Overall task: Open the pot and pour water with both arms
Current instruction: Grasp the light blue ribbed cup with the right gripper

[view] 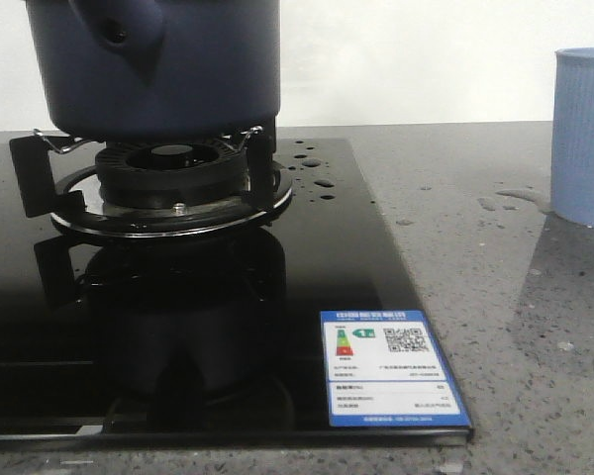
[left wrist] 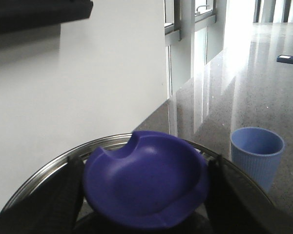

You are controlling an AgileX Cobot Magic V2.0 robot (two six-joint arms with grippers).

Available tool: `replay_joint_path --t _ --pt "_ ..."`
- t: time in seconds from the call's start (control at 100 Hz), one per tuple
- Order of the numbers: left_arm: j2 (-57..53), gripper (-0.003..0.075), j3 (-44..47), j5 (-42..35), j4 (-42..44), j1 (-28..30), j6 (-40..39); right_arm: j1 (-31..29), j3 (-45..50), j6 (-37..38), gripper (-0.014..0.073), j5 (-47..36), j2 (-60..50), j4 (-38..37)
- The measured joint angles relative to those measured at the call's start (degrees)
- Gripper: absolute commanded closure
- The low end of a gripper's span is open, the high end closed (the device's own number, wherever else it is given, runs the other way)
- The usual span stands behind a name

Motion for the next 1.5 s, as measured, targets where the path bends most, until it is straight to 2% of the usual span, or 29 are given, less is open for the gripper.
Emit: replay_joint_path --t 0.14,0.29,0.41,0.7,0.979,1.169,1.499 --pt "-1.66 0.0438 -0.36 0.41 -0.08 0.11 -0.67 0.00 0.00 0.00 -0.0062 -1.77 0.08 -1.09" --pt "-3.89 0.0438 -0.36 0.92 -0.08 2.09 -4.13 0.00 0.45 0.00 -0.0062 -5.49 0.08 -9.00" --pt "-6.23 0.0438 -0.36 0.92 -0.08 4.39 -6.02 -0.35 3.57 0.03 -0.0062 -8.33 0.08 -11.79" --pt "-10.45 0.0438 -0.36 1.44 -0.13 5.48 -7.13 -0.70 16.65 0.87 -0.0062 -10.40 1.99 -7.78" --pt "-10.69 0.0438 -0.36 1.59 -0.26 5.48 -7.13 0.11 17.76 0.99 -0.0062 -16.96 9.00 -4.49" --pt "-10.69 0.0438 -0.36 1.59 -0.26 5.48 -7.13 4.08 17.63 0.99 -0.0062 -20.48 13.94 -3.92" --pt "-10.69 0.0438 -0.36 2.54 -0.35 5.48 -7.13 14.96 17.38 1.50 -0.0062 -35.19 22.30 -3.02"
